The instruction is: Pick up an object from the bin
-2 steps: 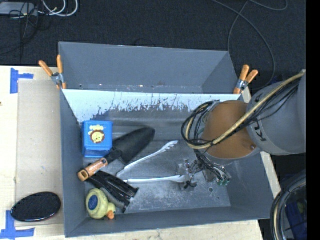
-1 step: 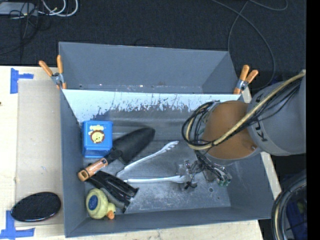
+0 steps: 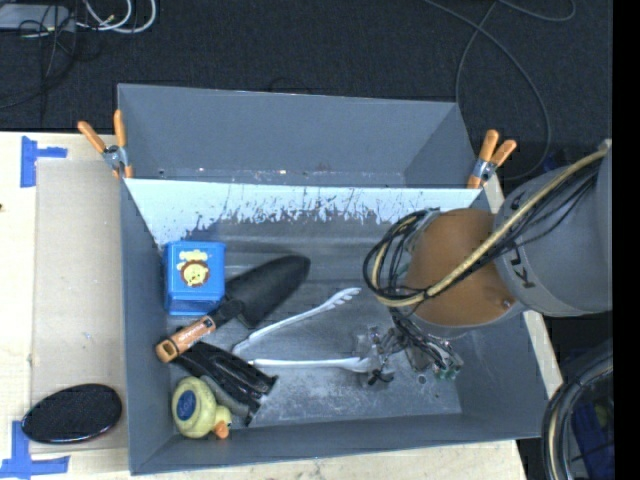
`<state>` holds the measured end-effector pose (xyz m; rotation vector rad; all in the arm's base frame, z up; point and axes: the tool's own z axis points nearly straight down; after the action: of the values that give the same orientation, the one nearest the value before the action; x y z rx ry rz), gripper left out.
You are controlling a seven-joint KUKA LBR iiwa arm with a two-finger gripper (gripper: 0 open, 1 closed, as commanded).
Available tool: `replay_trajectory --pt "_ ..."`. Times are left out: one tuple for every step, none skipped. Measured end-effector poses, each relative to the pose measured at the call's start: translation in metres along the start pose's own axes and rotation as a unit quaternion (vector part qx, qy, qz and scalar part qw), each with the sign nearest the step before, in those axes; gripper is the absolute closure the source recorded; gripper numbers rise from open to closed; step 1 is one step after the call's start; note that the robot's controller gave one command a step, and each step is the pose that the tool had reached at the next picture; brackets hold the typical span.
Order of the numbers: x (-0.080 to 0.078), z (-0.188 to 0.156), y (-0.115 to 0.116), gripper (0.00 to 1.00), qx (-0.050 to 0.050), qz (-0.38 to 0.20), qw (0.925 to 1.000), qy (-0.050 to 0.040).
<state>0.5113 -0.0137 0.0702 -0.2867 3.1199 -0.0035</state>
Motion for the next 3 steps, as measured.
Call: replay_trajectory --pt "-0.002 -0.001 -0.001 1.00 0.000 0.000 1.0000 0.0000" --pt "-0.009 0.000 -0.040 1.00 -0.001 -0.078 0.9969 -0.0006" --pt "-0.005 -0.054 -0.032 1.00 -0.002 -0.062 0.9981 0.0031"
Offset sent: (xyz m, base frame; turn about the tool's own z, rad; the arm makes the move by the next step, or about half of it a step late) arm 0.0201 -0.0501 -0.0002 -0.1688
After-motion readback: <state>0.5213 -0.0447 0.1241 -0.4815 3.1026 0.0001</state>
